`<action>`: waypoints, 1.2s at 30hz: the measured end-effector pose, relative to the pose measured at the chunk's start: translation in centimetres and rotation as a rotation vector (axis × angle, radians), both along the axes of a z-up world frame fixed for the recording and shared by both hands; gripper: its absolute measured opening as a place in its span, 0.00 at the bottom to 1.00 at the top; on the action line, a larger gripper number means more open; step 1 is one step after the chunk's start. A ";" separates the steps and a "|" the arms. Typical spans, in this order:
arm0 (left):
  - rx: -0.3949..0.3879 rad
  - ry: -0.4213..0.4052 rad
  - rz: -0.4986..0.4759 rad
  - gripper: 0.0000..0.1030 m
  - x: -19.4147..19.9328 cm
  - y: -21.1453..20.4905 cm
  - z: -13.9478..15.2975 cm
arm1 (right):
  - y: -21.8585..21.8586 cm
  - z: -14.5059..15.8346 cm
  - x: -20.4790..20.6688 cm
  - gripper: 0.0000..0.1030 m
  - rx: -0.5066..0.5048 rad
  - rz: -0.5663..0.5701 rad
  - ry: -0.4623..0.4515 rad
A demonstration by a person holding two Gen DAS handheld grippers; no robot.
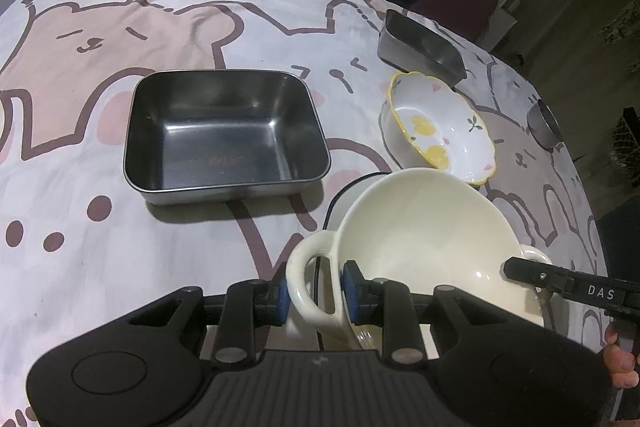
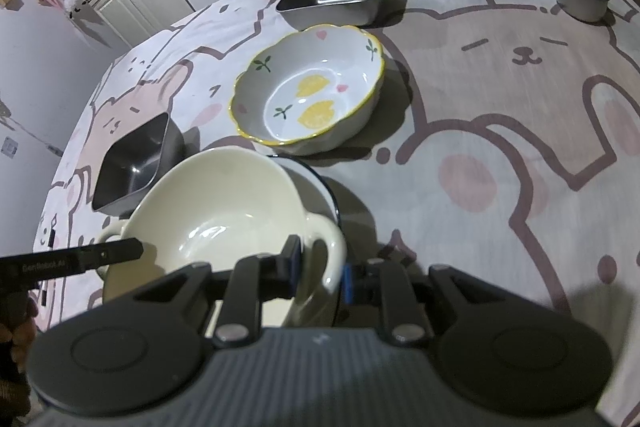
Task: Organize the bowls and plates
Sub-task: 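Lower the cream bowl with both grippers onto the dark-rimmed white plate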
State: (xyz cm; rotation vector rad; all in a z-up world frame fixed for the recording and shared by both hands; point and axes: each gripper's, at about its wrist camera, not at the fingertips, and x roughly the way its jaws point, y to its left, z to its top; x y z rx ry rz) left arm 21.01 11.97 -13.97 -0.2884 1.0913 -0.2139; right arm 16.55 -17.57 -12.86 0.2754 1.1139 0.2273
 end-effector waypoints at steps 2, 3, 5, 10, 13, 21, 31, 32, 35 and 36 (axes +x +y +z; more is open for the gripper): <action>0.001 0.002 0.000 0.28 0.0 0.0 0.0 | 0.0 -0.1 0.1 0.24 0.000 -0.001 0.003; 0.001 0.002 0.001 0.28 0.1 0.0 -0.1 | 0.0 -0.1 0.1 0.24 0.000 -0.002 0.005; -0.001 0.004 0.003 0.28 0.1 0.0 -0.1 | -0.1 -0.1 0.2 0.24 -0.001 -0.004 0.006; 0.001 0.005 0.003 0.28 0.2 0.0 -0.1 | 0.0 -0.2 0.3 0.24 -0.002 -0.007 0.008; 0.002 0.005 0.000 0.28 0.2 -0.1 -0.1 | -0.1 -0.2 0.3 0.24 -0.002 -0.006 0.010; 0.004 0.012 -0.004 0.28 0.3 -0.1 -0.2 | 0.1 -0.3 0.3 0.24 -0.008 -0.001 0.018; 0.014 0.018 -0.015 0.28 0.3 -0.3 -0.4 | -0.2 -0.7 0.3 0.25 0.001 0.004 0.041; 0.016 0.018 -0.016 0.28 0.3 -0.3 -0.4 | -0.2 -0.7 0.3 0.25 0.000 0.005 0.042; 0.019 0.018 -0.019 0.28 0.2 -0.4 -0.4 | -0.2 -0.9 0.2 0.25 -0.001 0.006 0.046; 0.019 0.017 -0.020 0.28 0.2 -0.4 -0.4 | -0.2 -0.9 0.2 0.25 -0.002 0.006 0.048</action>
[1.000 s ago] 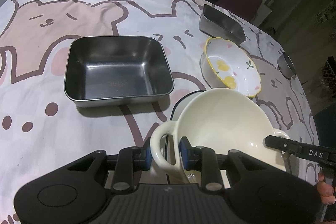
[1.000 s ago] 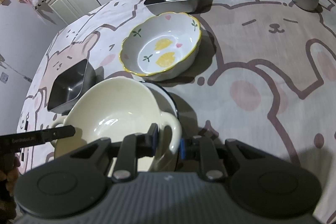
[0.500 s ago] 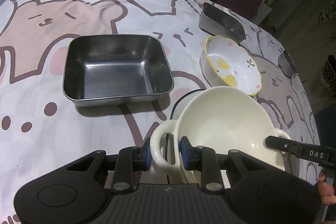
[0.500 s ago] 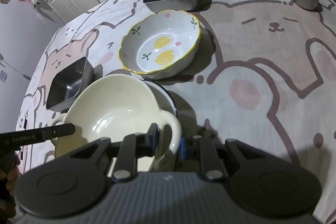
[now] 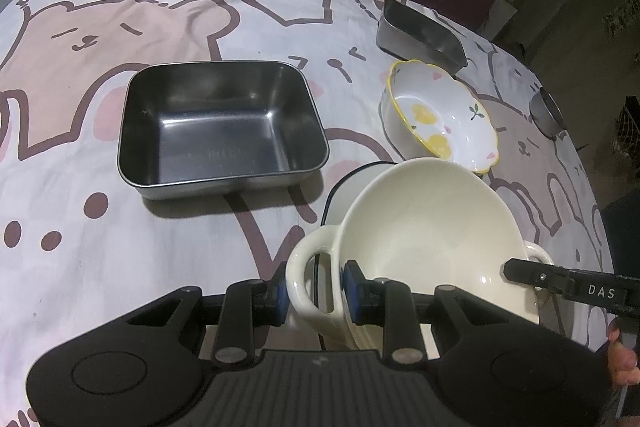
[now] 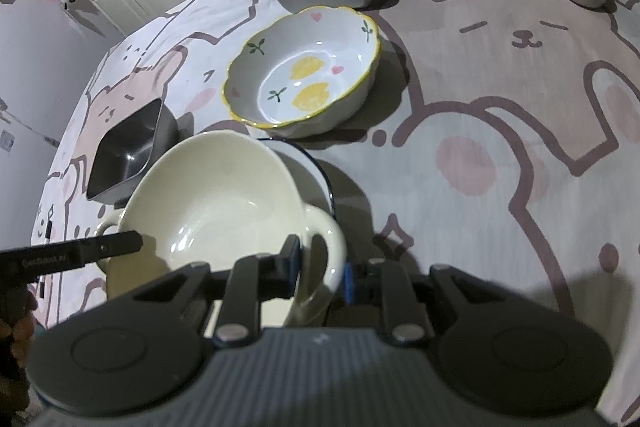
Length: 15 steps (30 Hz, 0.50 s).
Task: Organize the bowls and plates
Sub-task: 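Lower the cream bowl with both grippers onto the dark-rimmed white plate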
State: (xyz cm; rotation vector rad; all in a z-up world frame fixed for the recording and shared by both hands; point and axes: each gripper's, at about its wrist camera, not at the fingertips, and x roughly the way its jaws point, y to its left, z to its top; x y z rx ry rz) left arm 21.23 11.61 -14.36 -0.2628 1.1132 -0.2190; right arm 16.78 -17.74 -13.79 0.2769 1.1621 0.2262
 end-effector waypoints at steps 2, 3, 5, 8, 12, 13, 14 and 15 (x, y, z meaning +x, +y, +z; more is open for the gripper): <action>0.001 0.000 -0.002 0.28 0.0 0.0 0.0 | 0.0 0.0 0.0 0.25 -0.001 0.000 0.001; 0.002 0.000 -0.003 0.28 0.0 0.0 0.0 | 0.0 0.0 0.0 0.25 -0.001 -0.001 0.001; 0.003 -0.001 -0.005 0.28 0.0 0.0 0.0 | 0.0 0.0 0.0 0.26 -0.001 0.000 0.001; 0.003 0.000 -0.006 0.28 0.0 0.0 0.0 | 0.1 -0.1 0.1 0.26 -0.003 -0.001 0.003; 0.004 0.000 -0.006 0.28 0.0 -0.1 0.0 | 0.1 -0.2 0.2 0.26 -0.005 0.000 0.002; 0.004 0.000 -0.005 0.28 0.0 -0.1 0.0 | 0.2 -0.2 0.2 0.26 -0.005 0.000 0.003; 0.004 0.000 -0.006 0.28 0.0 0.0 0.0 | 0.2 -0.2 0.1 0.26 -0.005 0.000 0.002; 0.004 0.000 -0.006 0.28 0.0 0.0 0.0 | 0.2 -0.2 0.1 0.26 -0.005 0.000 0.002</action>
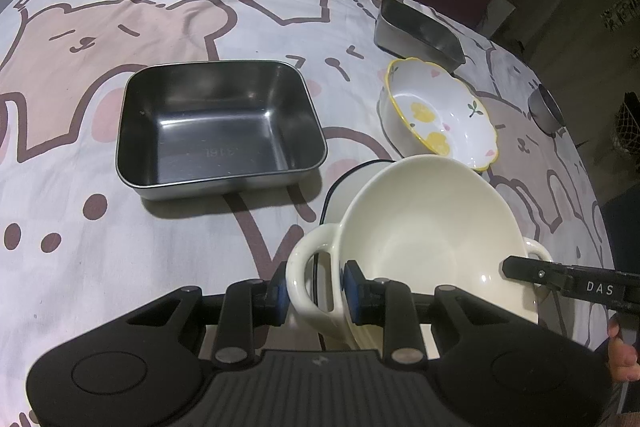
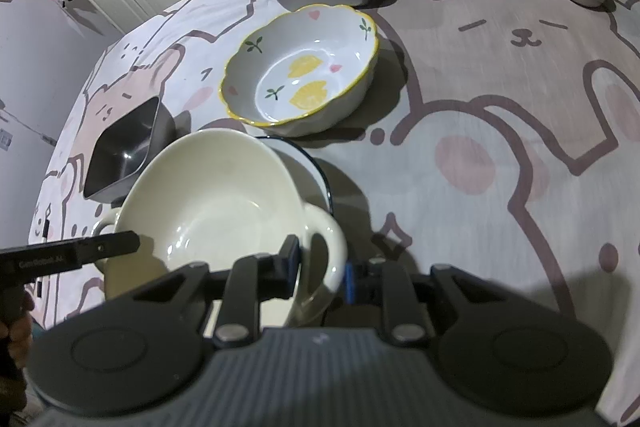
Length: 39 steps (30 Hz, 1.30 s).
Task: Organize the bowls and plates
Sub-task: 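Lower the cream bowl with both grippers onto the dark-rimmed white plate, then open both grippers to release the cream bowl and lift away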
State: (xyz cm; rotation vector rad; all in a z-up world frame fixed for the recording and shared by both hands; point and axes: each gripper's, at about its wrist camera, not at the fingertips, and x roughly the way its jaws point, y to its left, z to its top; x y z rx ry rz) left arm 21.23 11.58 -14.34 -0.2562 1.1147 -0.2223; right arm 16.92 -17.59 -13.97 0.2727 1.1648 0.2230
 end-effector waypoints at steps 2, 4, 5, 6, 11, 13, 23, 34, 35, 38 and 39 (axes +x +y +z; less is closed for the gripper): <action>0.000 0.001 0.000 0.28 0.0 0.0 0.0 | 0.0 -0.1 0.0 0.26 -0.002 0.001 0.000; 0.000 0.002 -0.002 0.28 0.0 0.0 0.0 | 0.1 -0.1 0.0 0.27 -0.007 0.003 0.000; 0.001 0.003 -0.003 0.28 0.0 -0.1 0.0 | 0.1 -0.1 0.0 0.27 -0.010 0.005 -0.001; 0.001 0.004 -0.004 0.28 0.0 -0.1 0.0 | 0.2 -0.1 0.0 0.27 -0.013 0.007 -0.001; 0.017 -0.001 -0.020 0.29 0.0 -0.3 0.1 | 0.3 0.0 0.0 0.30 -0.023 0.016 -0.004; 0.018 0.001 -0.022 0.29 0.0 -0.3 0.0 | 0.4 0.0 0.0 0.31 -0.029 0.025 -0.006; 0.027 0.010 -0.044 0.33 0.0 -0.5 0.0 | 0.3 0.3 -0.2 0.42 -0.022 0.036 -0.016; 0.045 -0.006 -0.054 0.64 -1.1 -0.7 0.8 | -0.2 1.0 -1.2 0.62 -0.040 0.058 -0.042; 0.046 -0.016 -0.054 0.70 -1.4 -0.7 1.0 | -0.2 1.1 -1.4 0.67 -0.041 0.063 -0.043; 0.053 -0.045 -0.050 0.84 -2.2 -0.9 1.8 | -0.2 1.4 -2.1 0.83 -0.050 0.088 -0.072; 0.056 -0.055 -0.050 0.88 -2.5 -1.0 2.1 | -0.1 1.6 -2.4 0.89 -0.055 0.100 -0.086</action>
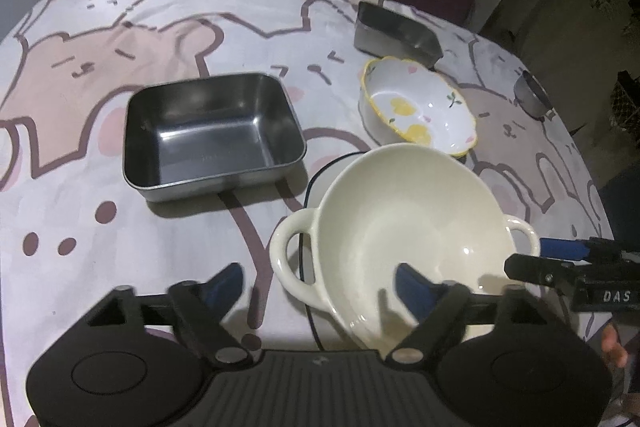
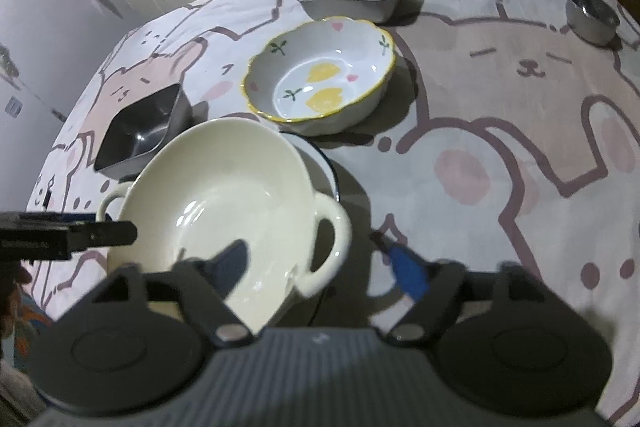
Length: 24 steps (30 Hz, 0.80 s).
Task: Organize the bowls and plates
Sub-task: 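Open both grippers to release the cream bowl and lift away, then move both grippers to the yellow-rimmed lemon bowl and close on its rim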
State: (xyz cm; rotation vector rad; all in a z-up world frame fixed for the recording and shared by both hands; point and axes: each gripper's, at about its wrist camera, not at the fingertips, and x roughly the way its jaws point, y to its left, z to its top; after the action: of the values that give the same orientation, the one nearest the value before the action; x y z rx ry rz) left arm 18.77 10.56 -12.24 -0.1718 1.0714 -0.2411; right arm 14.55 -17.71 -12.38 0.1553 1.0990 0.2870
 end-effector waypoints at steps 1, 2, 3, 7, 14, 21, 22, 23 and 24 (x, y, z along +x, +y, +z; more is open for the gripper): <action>0.002 -0.012 -0.001 0.92 -0.2 -0.1 0.4 | 0.0 0.2 -0.2 0.90 -0.003 0.011 -0.012; 0.004 -0.025 -0.001 0.94 -0.4 -0.3 0.8 | 0.0 0.5 -0.5 0.93 -0.002 0.021 -0.025; 0.006 -0.038 -0.001 0.94 -0.5 -0.5 1.2 | -0.1 0.9 -0.8 0.96 0.004 0.027 -0.042; 0.006 -0.110 -0.002 1.00 -0.9 -1.5 3.5 | -0.6 2.8 -1.7 1.00 0.036 0.028 -0.119; -0.027 -0.262 -0.007 1.00 0.2 -4.4 8.1 | -2.6 7.2 -0.9 1.00 0.059 0.022 -0.259; -0.039 -0.330 -0.014 1.00 4.4 -7.4 10.2 | -4.6 10.1 2.8 1.00 0.020 -0.012 -0.402; -0.043 -0.330 -0.013 1.00 5.2 -7.8 10.2 | -4.8 10.2 3.5 1.00 0.018 -0.019 -0.415; -0.045 -0.330 -0.011 1.00 6.1 -8.2 10.3 | -5.0 10.2 4.3 1.00 0.015 -0.027 -0.421; -0.043 -0.331 -0.009 1.00 6.8 -8.5 10.2 | -5.2 10.0 5.3 1.00 0.015 -0.036 -0.424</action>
State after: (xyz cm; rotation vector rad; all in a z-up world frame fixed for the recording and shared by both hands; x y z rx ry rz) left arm 25.59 2.04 -2.02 -0.1596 0.7390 -0.2898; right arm 19.84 -22.94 -2.42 0.1210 0.6735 0.2802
